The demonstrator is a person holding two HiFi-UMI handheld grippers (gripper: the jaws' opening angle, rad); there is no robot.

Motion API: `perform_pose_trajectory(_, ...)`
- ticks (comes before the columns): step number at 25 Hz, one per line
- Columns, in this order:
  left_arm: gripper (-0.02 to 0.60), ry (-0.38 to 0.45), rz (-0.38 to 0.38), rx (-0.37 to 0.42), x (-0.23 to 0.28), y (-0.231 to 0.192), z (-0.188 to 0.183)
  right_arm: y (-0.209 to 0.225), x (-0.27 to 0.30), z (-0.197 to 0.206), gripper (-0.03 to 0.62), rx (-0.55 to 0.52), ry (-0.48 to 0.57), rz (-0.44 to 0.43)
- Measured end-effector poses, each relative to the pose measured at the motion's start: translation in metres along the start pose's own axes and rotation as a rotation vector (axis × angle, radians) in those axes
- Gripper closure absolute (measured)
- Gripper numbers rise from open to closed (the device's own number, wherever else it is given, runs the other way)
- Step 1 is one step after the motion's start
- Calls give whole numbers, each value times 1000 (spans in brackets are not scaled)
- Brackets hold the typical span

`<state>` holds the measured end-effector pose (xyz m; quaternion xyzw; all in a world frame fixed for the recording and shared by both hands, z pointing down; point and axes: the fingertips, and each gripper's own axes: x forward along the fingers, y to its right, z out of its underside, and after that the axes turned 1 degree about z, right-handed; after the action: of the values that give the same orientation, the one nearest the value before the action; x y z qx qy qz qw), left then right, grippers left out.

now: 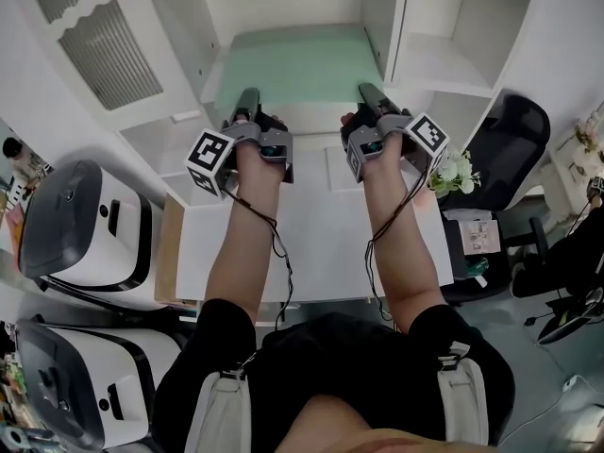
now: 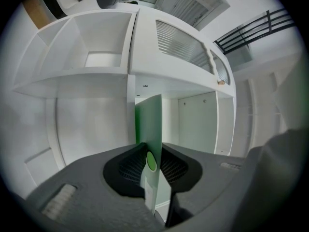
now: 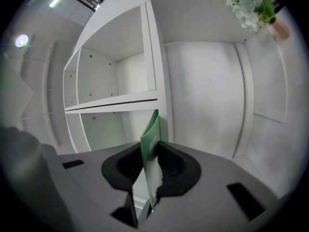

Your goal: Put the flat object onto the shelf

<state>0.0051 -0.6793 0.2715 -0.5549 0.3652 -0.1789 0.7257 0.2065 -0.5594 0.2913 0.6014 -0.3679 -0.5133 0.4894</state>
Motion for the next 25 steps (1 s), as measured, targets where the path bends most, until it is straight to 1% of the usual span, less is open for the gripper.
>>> perform_pose_trajectory(5,503,6,-20,-4,11,-4,0,1,12,-7,525,7,0,-1)
perform_pose_trajectory(11,498,17,-21,0,14,-9,-1,1,19,-9,524,-6,3,4)
perform_pose_trajectory(17,491,17,-34,14,22,-10,-1,5,23,-13,522,-7,11,34)
perform_pose_trajectory(20,482,30,-35,13,24,-10,-3,1,24,-12,517,-57,16,31)
perform_pose_trajectory(22,467,41,-22,11,23,-9,-4,-3,24,-11,497,-112,19,17)
perform_pose_trajectory(25,425,50,17,51,21,-2,-6,-9,20,-10,466,-158,24,-10)
